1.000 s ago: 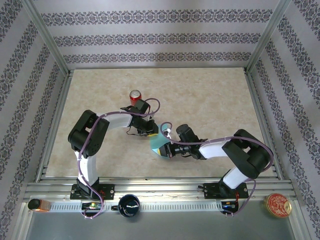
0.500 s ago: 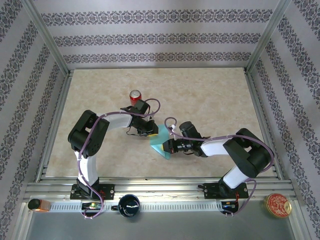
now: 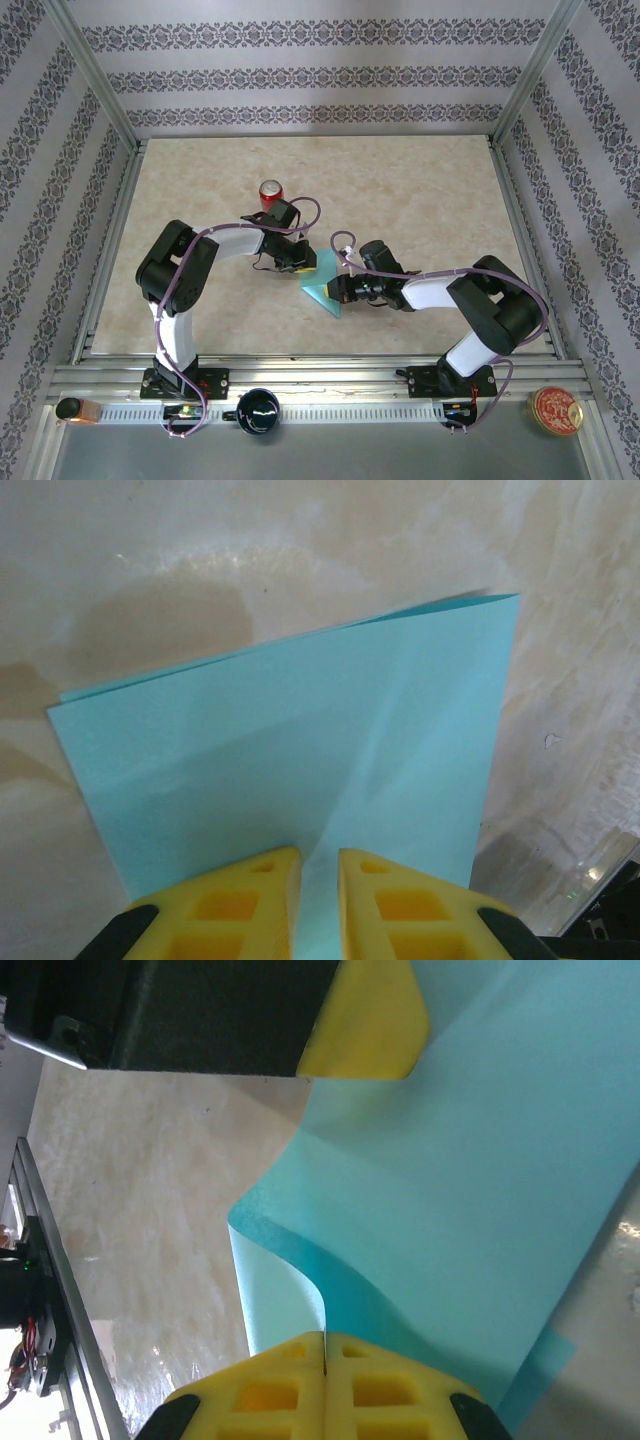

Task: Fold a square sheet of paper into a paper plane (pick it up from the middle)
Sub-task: Third fold the triangle at the center of the table.

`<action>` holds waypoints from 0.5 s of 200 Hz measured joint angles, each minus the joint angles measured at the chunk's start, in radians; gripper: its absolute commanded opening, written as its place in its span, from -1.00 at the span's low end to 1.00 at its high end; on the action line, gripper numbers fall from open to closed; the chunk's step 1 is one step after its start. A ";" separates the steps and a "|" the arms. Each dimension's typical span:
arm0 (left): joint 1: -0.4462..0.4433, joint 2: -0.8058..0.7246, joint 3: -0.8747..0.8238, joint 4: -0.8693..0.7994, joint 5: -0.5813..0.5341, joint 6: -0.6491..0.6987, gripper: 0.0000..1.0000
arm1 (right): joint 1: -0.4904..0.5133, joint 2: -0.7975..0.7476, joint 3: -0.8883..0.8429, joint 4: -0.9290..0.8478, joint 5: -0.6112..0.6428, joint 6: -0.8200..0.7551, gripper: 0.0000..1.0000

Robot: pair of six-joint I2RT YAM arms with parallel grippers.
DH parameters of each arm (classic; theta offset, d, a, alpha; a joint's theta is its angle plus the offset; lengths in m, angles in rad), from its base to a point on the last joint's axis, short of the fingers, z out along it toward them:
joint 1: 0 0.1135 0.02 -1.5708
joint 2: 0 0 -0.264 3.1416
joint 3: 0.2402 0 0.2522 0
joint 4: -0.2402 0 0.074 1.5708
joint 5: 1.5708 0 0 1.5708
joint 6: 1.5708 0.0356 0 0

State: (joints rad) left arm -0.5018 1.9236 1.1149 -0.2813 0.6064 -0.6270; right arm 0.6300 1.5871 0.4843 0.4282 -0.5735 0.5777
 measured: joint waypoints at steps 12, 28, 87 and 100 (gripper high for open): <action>0.000 -0.001 0.000 0.000 0.000 0.000 -0.62 | 0.000 0.002 0.006 -0.006 0.000 0.000 -1.00; 0.000 -0.005 -0.006 0.002 0.000 -0.001 -0.63 | 0.000 0.002 0.009 -0.009 0.001 0.001 -1.00; 0.000 -0.012 -0.013 0.000 -0.001 -0.001 -0.63 | 0.000 0.005 0.011 -0.031 0.000 0.004 -1.00; 0.000 -0.012 -0.014 0.001 0.000 -0.001 -0.63 | 0.000 0.005 0.012 -0.037 0.000 0.004 -1.00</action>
State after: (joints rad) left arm -0.5018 1.9118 1.1004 -0.2806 0.6060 -0.6277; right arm 0.6300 1.5925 0.4961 0.3912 -0.5732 0.5819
